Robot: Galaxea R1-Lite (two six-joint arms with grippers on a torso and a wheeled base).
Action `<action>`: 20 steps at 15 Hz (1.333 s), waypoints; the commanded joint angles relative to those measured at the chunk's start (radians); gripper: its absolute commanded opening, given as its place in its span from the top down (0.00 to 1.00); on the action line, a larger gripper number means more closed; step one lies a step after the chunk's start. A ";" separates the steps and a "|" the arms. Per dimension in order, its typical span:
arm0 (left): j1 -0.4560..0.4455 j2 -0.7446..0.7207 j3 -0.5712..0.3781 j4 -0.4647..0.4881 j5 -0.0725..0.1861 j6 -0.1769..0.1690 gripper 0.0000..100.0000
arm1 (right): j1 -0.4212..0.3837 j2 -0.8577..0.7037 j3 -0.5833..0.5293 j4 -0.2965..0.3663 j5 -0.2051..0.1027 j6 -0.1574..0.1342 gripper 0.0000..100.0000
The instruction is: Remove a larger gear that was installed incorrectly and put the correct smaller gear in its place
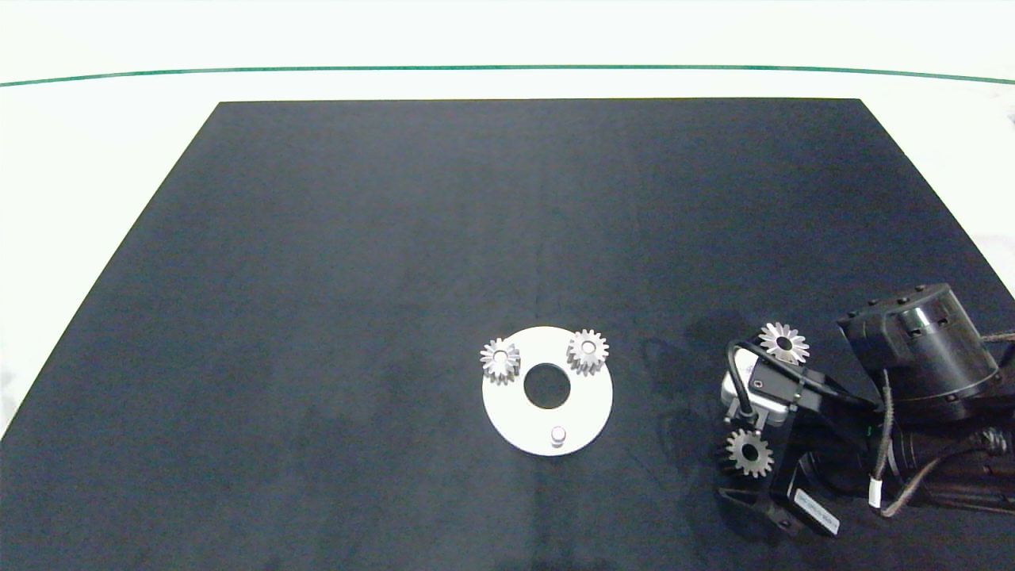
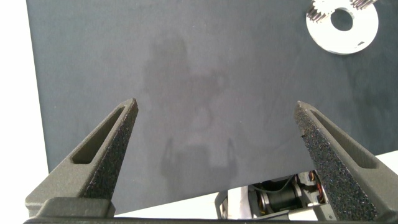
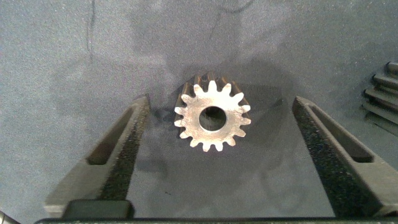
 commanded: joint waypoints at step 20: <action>0.000 -0.005 0.000 0.004 0.001 0.001 0.00 | 0.006 0.030 0.006 -0.033 -0.003 0.042 0.51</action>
